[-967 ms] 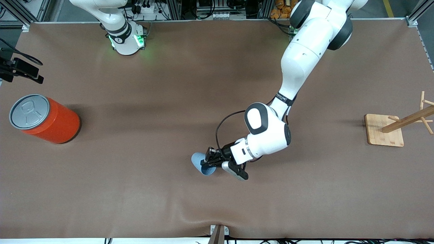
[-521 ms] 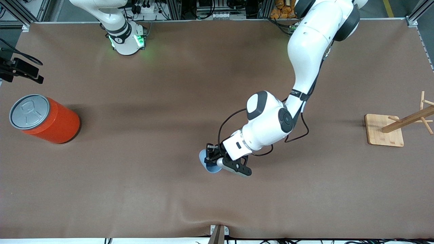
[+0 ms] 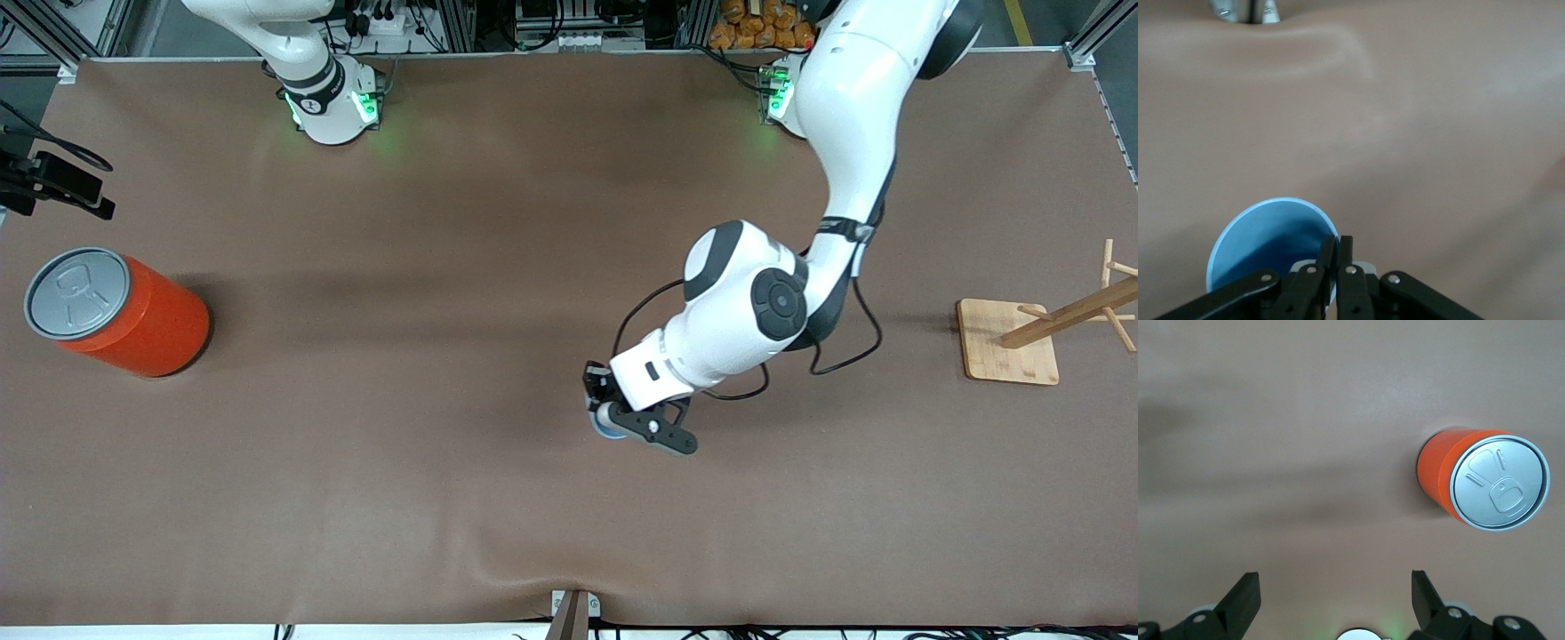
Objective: Flip cup
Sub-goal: 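Lift the cup with the left gripper and rotate it mouth up, then carry the cup with the left gripper toward the wooden stand and lower it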
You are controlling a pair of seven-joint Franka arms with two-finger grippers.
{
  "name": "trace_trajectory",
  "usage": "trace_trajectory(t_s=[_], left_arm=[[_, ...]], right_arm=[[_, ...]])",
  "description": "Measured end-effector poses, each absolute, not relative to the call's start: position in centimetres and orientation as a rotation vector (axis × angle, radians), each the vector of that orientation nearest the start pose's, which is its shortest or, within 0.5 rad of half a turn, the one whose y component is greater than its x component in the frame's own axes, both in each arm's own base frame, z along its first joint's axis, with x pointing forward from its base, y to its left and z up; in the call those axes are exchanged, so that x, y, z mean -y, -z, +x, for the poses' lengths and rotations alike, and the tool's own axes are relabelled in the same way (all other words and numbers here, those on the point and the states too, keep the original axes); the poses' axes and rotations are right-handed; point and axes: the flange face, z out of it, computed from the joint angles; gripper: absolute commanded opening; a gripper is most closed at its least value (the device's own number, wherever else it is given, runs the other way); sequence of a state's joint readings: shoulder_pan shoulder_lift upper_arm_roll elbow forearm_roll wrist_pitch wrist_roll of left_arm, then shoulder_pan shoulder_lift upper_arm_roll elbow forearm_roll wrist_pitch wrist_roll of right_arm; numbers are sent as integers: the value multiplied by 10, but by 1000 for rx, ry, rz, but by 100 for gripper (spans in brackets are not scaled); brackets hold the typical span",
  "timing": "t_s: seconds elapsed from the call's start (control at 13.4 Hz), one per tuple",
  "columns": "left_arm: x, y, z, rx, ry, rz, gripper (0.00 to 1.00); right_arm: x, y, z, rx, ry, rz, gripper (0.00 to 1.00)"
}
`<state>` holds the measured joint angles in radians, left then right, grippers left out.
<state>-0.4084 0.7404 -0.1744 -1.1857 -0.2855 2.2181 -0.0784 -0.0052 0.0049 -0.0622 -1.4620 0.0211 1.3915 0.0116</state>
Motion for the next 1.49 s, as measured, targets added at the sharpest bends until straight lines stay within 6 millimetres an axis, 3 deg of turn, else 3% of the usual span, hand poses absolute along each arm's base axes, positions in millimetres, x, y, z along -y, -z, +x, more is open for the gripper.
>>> trace_trajectory(t_s=[0.59,0.89,1.19,1.49], left_arm=[[323,-416,611,-581,232,-3200,0],[292,-408,594,-545,228,-3084,0],[219,-406,590,-439,319,-3060,0],[160,-380,553,-391,434,-3029,0]], right_arm=[[33,-657,536,-118,-116,-3115,100],[33,-657,536,-118,-116,-3115,100],[33,-657,536,-117,-117,-3115,100],[33,-657,536,-117,-117,-3115,100]])
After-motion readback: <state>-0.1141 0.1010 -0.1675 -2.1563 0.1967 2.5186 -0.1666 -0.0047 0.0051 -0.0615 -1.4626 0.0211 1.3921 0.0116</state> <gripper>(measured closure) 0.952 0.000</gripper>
